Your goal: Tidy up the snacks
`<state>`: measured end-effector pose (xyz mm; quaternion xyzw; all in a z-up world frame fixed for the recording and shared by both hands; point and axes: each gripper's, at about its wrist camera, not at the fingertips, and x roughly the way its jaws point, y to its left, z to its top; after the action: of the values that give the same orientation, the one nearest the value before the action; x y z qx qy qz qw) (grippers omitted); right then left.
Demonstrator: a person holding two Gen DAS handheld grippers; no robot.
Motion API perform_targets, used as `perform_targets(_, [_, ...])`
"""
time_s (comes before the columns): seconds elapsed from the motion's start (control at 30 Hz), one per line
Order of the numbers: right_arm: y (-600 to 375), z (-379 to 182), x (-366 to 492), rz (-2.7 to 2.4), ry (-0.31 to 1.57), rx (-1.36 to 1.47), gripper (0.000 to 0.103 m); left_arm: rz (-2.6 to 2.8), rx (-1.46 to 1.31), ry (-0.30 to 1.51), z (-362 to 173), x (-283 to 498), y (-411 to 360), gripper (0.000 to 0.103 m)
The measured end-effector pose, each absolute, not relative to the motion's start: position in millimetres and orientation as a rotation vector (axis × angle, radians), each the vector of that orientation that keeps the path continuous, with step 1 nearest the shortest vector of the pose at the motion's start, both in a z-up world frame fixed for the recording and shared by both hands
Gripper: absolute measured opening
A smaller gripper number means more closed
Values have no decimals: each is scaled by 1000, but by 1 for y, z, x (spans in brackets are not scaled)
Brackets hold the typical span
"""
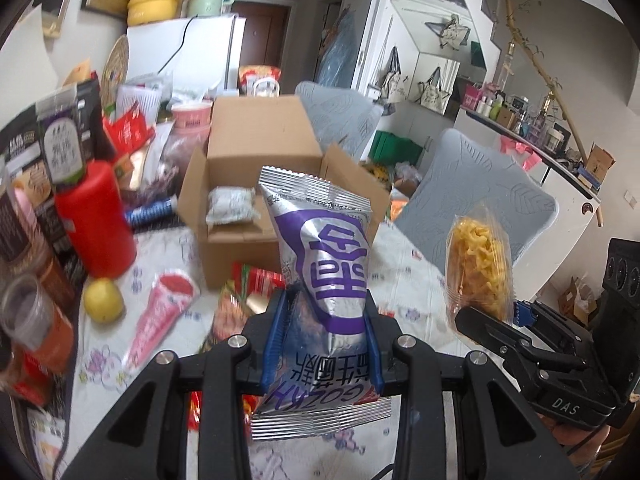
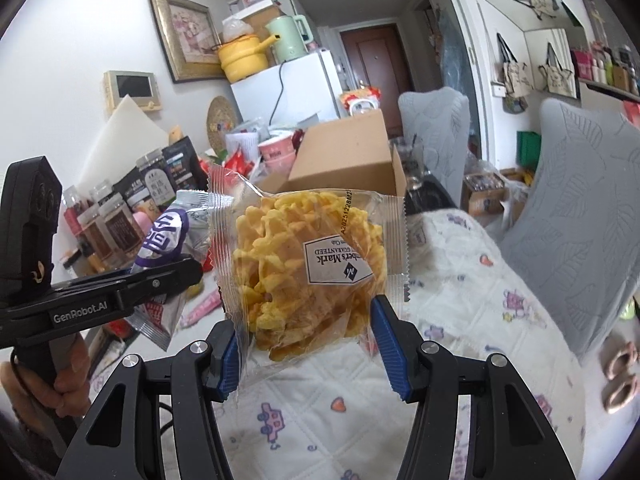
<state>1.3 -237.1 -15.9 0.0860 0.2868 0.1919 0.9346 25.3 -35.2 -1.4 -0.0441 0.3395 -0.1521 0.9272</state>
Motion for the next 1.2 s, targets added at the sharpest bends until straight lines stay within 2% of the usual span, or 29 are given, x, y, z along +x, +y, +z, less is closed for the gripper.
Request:
perform_targets(0.47, [-229, 22, 62, 447, 507, 150, 57, -320, -55, 584, 40, 87, -39, 34])
perform_targets(1.2, [-216, 37, 181, 438, 466, 97, 57, -295, -13, 532, 57, 202, -36, 34])
